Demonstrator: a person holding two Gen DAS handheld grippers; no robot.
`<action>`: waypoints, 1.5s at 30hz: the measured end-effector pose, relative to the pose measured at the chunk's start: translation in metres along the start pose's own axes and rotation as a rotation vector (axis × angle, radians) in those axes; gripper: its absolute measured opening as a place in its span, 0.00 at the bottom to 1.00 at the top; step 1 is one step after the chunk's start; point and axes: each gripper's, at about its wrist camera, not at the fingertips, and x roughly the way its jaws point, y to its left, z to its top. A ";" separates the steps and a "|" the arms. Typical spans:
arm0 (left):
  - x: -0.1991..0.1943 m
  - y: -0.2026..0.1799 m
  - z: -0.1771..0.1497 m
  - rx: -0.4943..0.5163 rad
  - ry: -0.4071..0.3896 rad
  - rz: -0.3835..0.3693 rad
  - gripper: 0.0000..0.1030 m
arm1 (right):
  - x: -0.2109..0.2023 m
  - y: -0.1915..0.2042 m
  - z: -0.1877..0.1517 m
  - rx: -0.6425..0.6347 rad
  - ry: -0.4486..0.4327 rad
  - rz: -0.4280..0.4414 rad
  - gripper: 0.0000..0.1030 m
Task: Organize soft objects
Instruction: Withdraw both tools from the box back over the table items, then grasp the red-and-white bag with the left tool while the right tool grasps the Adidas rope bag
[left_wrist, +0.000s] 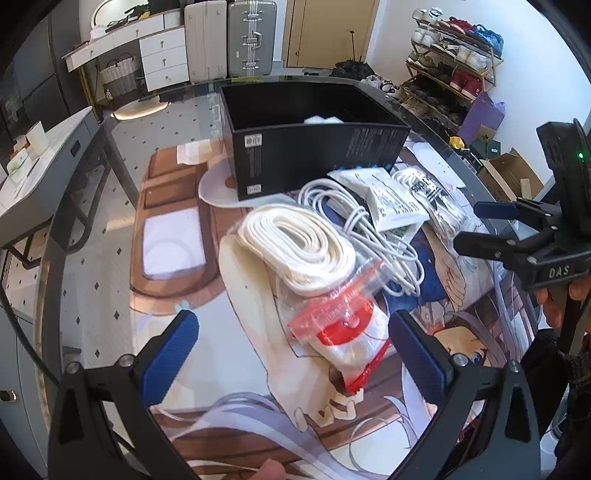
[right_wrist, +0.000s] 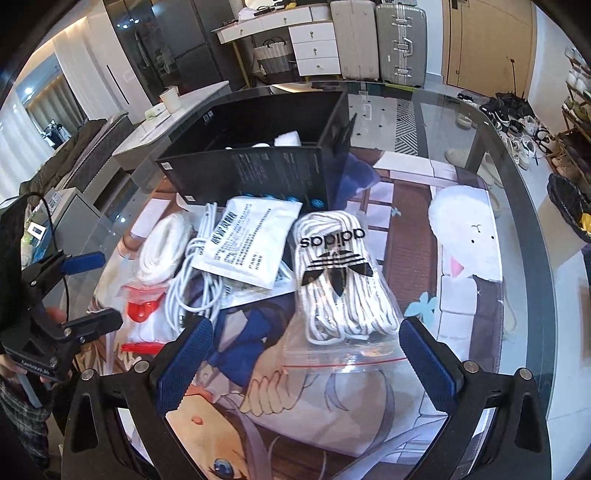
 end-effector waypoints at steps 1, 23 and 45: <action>0.001 -0.001 -0.002 0.001 0.008 -0.003 1.00 | 0.002 -0.002 0.000 0.000 0.004 -0.005 1.00; 0.028 -0.019 -0.012 -0.084 0.094 -0.002 1.00 | 0.034 -0.019 0.016 -0.058 0.076 -0.045 0.96; 0.048 -0.029 0.000 -0.093 0.129 0.153 1.00 | 0.045 -0.014 0.022 -0.132 0.096 -0.108 0.84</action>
